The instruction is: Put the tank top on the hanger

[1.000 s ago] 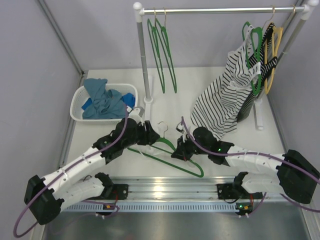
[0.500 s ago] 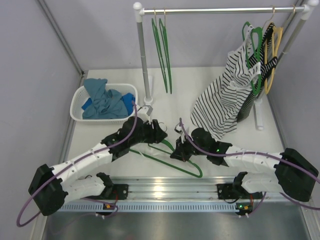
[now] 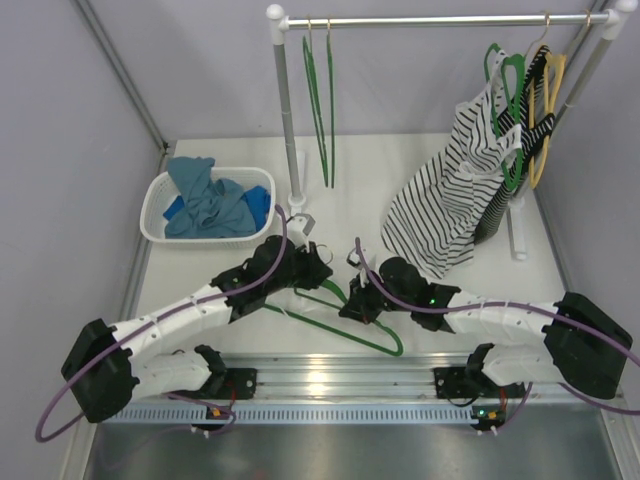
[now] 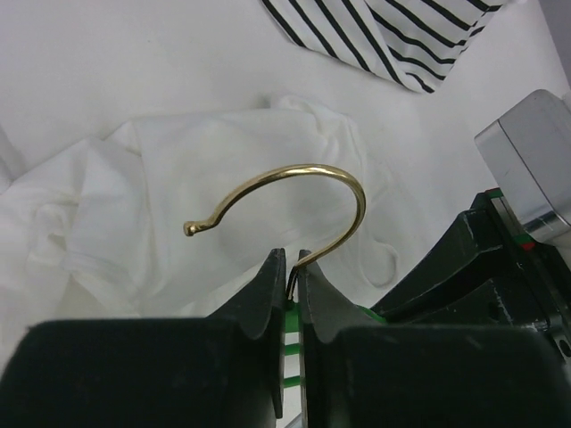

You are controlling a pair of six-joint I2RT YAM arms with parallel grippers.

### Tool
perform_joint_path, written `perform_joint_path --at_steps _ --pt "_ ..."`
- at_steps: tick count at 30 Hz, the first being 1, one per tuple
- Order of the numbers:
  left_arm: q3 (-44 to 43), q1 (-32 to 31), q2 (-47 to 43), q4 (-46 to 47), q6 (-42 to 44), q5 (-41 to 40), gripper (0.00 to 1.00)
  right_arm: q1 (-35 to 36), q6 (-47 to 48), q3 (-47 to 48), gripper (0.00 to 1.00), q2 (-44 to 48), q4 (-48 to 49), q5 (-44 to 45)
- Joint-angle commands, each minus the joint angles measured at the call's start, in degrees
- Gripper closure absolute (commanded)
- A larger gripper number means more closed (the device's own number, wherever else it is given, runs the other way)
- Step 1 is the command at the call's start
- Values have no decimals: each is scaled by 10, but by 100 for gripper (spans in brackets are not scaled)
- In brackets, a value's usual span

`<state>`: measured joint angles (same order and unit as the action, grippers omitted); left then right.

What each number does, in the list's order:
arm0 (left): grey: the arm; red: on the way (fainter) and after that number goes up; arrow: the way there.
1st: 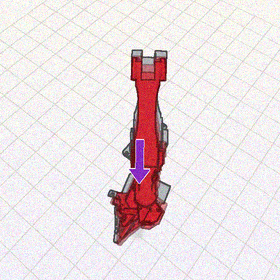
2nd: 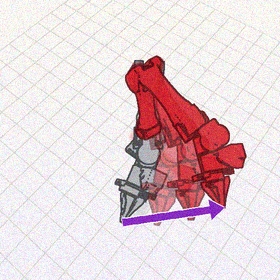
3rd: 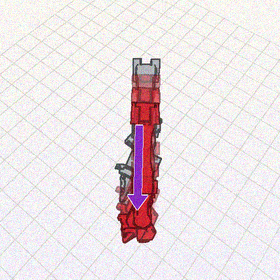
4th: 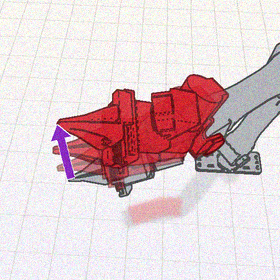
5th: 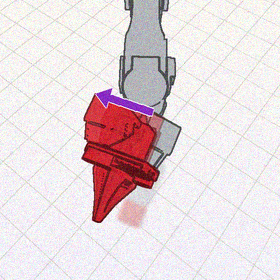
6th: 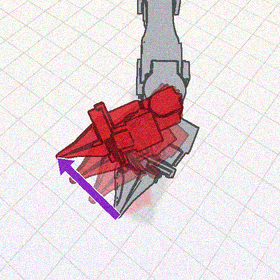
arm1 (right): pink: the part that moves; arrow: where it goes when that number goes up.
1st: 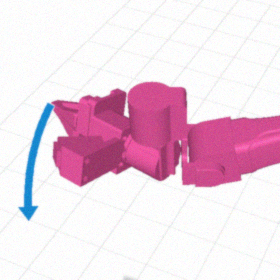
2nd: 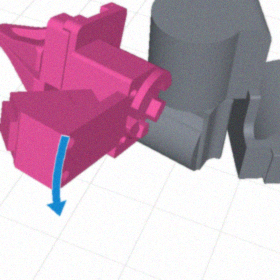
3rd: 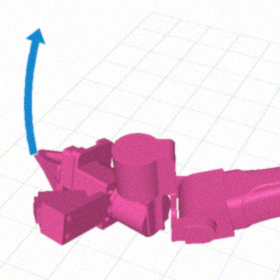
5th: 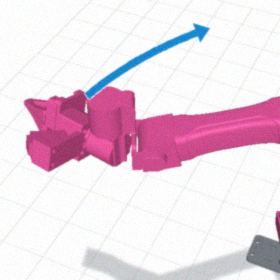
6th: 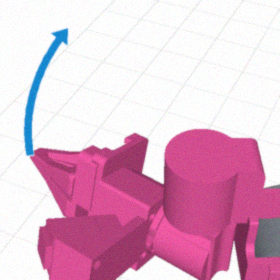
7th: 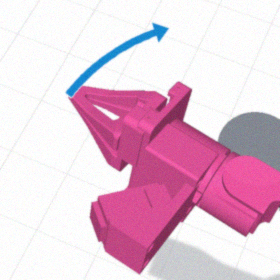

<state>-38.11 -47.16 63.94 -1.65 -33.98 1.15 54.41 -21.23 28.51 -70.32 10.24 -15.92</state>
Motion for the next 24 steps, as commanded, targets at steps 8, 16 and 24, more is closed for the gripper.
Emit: perform_joint_path --at_steps 8,16,24 --pt "9 -12 -7 25 29 -6 100 22 -12 33 85 -4 -62 79" --pt "12 -14 -6 25 52 10 100 22 -57 64 61 55 -180 156" --pt "15 -17 1 33 67 31 100 22 -94 80 40 133 -263 208"
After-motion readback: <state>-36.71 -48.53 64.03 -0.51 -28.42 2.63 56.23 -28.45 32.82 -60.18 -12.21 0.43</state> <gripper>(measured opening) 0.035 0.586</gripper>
